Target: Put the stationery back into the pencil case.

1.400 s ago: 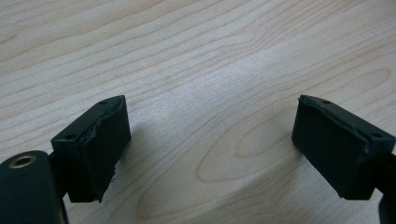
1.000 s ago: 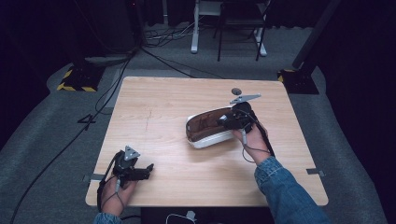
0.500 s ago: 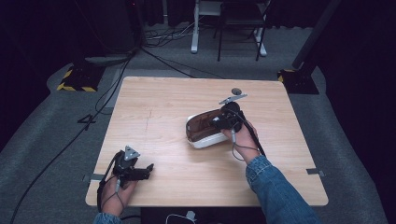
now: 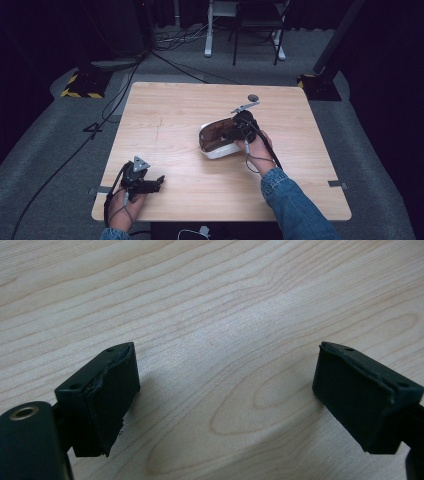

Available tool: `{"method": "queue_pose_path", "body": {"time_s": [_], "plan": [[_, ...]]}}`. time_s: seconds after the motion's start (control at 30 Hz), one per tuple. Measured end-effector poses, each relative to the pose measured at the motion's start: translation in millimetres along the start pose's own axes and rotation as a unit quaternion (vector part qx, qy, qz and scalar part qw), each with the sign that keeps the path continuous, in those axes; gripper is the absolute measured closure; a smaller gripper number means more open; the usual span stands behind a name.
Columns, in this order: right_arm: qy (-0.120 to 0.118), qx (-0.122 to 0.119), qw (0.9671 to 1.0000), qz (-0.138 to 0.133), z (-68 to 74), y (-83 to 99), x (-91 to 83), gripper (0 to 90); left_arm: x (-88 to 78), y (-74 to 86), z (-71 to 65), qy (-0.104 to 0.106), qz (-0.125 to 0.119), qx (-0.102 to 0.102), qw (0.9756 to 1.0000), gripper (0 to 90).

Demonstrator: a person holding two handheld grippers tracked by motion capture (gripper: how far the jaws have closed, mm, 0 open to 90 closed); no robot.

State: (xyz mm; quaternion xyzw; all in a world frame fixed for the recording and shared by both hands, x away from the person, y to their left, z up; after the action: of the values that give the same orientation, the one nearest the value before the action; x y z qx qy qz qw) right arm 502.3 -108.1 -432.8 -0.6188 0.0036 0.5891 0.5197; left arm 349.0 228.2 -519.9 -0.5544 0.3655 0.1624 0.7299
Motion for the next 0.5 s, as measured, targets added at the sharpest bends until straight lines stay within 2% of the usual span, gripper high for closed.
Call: {"method": "queue_pose_path", "body": {"time_s": [0.1,0.23,0.5], "plan": [[0.005,-0.007,1.0,0.002,2.6,-0.4,-1.0,39.9,0.0,0.0,-0.2,0.001,0.0,-0.001,1.0,11.8],[-0.005,-0.007,1.0,-0.004,6.9,-0.4,-7.1,40.3,0.0,0.1,-0.2,0.0,0.0,-0.002,1.0,11.8],[-0.02,-0.025,0.9988,-0.037,15.9,4.6,-38.8,41.1,0.0,0.0,-0.2,0.0,0.0,-0.001,1.0,11.8]]}}
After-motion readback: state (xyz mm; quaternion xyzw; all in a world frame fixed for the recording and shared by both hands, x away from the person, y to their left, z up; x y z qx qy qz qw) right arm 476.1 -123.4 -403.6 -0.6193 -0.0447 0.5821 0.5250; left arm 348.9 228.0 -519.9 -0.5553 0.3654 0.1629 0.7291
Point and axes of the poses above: each handheld gripper's, and its own axes: x roughly forward along the jaws, y roughly out of its underside, z roughly to its left, the point moved 2 cm from there along x, roughly forward along the jaws, and after that the axes turned 11 degrees about -y, right-handed, at the moved point
